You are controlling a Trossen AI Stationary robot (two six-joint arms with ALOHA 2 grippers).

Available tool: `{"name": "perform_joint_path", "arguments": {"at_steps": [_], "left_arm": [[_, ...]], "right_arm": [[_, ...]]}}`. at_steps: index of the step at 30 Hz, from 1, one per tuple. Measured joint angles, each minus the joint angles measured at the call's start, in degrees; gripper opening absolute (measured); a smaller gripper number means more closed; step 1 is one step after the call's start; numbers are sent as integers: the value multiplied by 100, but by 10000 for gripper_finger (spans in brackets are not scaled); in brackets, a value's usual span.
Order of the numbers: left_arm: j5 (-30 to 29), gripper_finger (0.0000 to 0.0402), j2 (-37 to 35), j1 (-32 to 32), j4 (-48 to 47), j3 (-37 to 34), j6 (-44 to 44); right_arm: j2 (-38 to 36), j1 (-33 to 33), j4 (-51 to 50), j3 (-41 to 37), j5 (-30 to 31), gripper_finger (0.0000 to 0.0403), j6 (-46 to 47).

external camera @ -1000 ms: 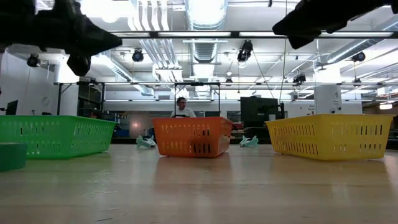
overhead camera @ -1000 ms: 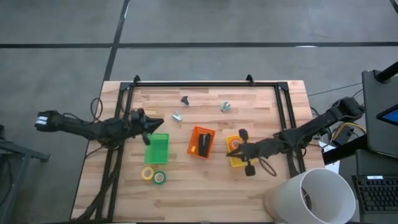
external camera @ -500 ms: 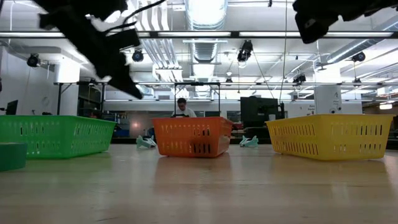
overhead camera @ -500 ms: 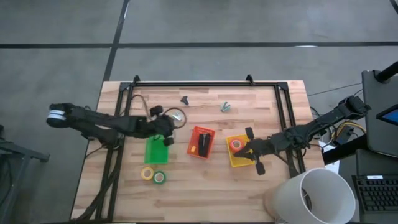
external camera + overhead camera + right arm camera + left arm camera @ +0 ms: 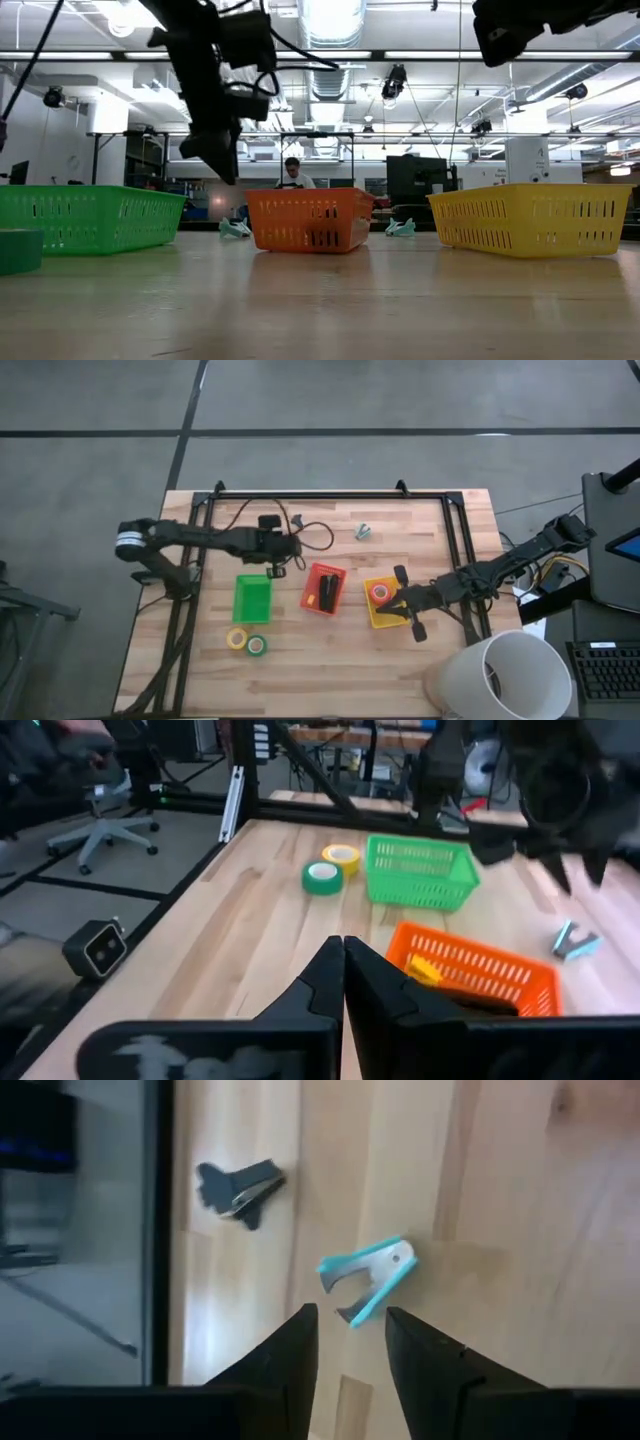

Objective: Pick and place Stapler, Stapler remover, tape
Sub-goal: Put the left light blue staple remover into the green bin

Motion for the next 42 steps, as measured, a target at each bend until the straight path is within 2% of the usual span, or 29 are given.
{"name": "perform_joint_path", "arguments": {"at_steps": [4, 15, 20, 22, 24, 28, 35, 42], "left_arm": [[268, 122, 293, 277, -58, 16, 86], [480, 122, 614, 339, -48, 5, 612], [479, 122, 798, 442, -2, 3, 787], [481, 122, 843, 471, -6, 3, 778], [478, 122, 853, 475, 14, 3, 770], [481, 122, 868, 474, 20, 3, 760], [588, 122, 868, 471, 20, 3, 735], [597, 122, 868, 471, 102, 3, 721]], "right_arm": [[-4, -11, -2, 224, 6, 8, -312], [3, -11, -155, 330, -174, 8, -488], [-116, -102, -131, 268, -1235, 8, -713], [-258, -207, -138, 222, -1301, 8, -766], [-413, -382, -126, 110, -1248, 8, -749], [-849, -802, 27, -280, -718, 8, -636], [-1675, -1595, 199, -1227, -1521, 8, -482], [-2149, -1733, 190, -1859, -1552, 8, -645]]}}
